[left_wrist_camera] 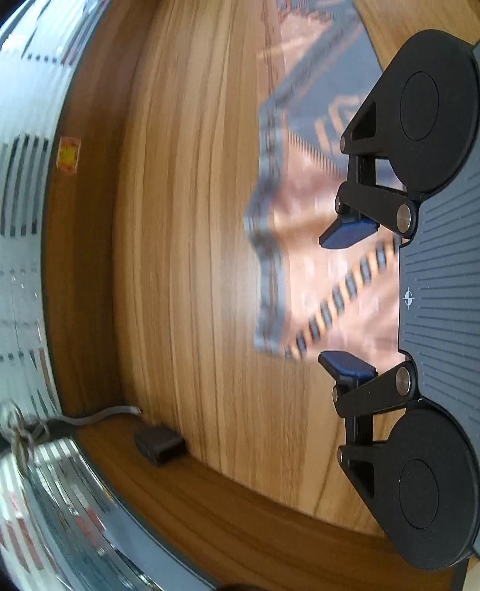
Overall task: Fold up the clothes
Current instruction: 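Open the left gripper and lay the scarf flat on the desk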
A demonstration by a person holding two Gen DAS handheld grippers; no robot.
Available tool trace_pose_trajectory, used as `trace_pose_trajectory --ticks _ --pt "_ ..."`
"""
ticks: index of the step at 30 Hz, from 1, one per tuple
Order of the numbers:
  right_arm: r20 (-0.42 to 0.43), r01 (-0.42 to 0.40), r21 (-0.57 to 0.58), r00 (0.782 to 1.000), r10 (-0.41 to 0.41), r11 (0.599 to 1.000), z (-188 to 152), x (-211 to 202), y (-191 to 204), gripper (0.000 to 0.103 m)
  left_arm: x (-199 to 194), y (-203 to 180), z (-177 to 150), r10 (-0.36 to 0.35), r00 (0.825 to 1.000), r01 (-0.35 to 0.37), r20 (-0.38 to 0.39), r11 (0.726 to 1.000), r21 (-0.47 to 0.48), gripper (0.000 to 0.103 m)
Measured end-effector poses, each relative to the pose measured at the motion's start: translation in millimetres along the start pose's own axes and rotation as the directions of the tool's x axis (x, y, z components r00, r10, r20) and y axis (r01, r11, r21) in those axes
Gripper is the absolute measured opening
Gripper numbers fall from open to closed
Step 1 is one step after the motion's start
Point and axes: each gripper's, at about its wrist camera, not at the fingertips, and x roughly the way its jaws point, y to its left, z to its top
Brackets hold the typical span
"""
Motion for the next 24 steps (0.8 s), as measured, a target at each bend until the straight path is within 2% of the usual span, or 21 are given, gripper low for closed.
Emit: trace_pose_trajectory --ticks 8,17,24 --pt "-0.009 -0.011 0.007 1.000 0.011 1.000 -11 0 -29 0.029 -13 -69 7 -0.133 0.991 0.132 0.025 0.990 0.053 0.066" --pt "-0.028 -0.005 0.023 1.000 0.006 1.000 -25 4 -60 0.029 -11 -161 9 -0.273 0.962 0.267 -0.001 0.941 0.210 0.065" --pt "-0.040 0.002 0.040 0.999 -0.001 0.999 -38 5 -78 0.029 -5 -200 1 -0.301 0.953 0.297 -0.030 0.915 0.273 0.065"
